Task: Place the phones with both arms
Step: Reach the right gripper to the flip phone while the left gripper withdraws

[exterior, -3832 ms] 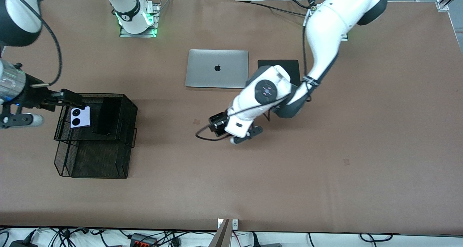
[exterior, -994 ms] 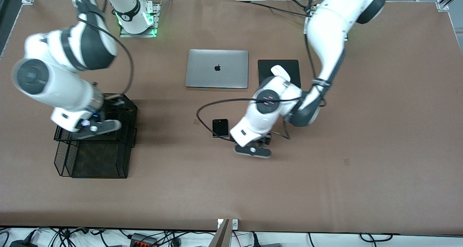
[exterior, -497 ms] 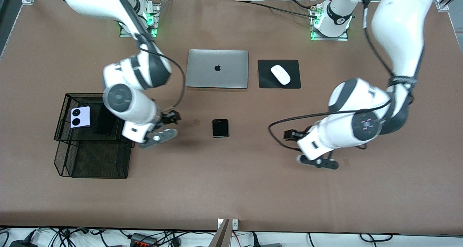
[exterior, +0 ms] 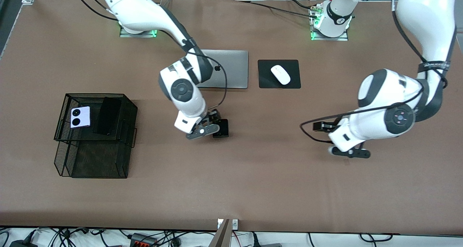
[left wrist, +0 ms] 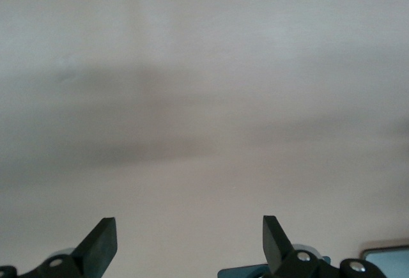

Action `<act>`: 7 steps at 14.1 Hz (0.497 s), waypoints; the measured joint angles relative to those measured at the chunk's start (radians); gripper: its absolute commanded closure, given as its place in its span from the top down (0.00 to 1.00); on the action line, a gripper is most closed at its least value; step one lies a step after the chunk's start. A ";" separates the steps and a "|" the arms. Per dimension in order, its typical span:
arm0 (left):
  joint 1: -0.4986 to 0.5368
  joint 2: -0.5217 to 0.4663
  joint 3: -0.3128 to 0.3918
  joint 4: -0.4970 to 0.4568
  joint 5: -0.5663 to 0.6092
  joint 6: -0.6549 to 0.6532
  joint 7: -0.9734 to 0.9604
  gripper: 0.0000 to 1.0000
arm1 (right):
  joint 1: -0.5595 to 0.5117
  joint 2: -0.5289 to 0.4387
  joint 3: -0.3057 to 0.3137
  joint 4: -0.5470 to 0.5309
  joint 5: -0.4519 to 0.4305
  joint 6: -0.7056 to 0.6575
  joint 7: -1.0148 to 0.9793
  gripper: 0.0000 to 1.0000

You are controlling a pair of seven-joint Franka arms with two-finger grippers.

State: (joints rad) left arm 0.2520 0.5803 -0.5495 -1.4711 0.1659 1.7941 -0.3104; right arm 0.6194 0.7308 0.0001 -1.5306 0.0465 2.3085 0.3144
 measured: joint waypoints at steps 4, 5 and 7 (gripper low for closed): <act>0.034 -0.023 -0.004 -0.067 -0.006 0.006 -0.162 1.00 | 0.029 0.058 -0.001 0.031 0.000 0.041 0.075 1.00; 0.034 -0.024 -0.005 -0.072 -0.006 0.010 -0.174 1.00 | 0.039 0.071 -0.001 0.036 0.000 0.046 0.085 1.00; 0.034 -0.026 -0.005 -0.075 -0.007 0.013 -0.181 1.00 | 0.051 0.093 -0.001 0.047 0.000 0.055 0.095 1.00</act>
State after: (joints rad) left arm 0.2864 0.5538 -0.5547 -1.5458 0.1593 1.8068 -0.4917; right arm 0.6700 0.8234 -0.0009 -1.4833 0.0465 2.3633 0.4097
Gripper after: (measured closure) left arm 0.000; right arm 0.000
